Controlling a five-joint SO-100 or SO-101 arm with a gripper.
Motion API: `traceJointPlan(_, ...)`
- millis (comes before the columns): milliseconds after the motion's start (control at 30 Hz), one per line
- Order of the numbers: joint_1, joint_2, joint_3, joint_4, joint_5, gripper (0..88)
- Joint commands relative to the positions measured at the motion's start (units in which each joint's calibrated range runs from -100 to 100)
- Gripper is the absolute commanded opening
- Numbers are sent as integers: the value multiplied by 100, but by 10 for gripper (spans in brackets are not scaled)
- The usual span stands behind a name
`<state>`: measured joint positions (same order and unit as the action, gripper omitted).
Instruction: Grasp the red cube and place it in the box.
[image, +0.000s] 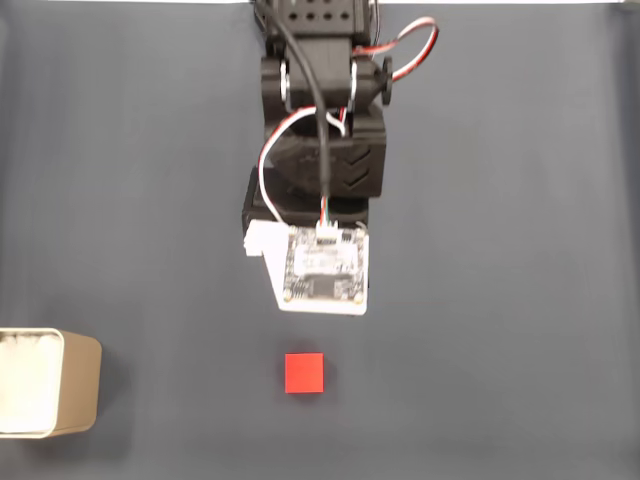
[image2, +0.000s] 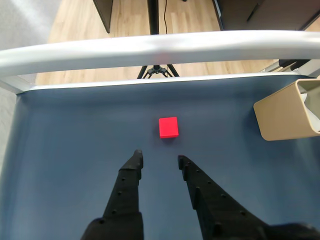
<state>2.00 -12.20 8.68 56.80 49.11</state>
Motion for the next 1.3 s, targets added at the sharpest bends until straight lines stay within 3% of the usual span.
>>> traceJointPlan(0,126,85,-330,-270,117,182)
traceJointPlan(567,268,978,-421,-1156,347,267)
traceJointPlan(1267,297,1749,-430,-1516,337,312)
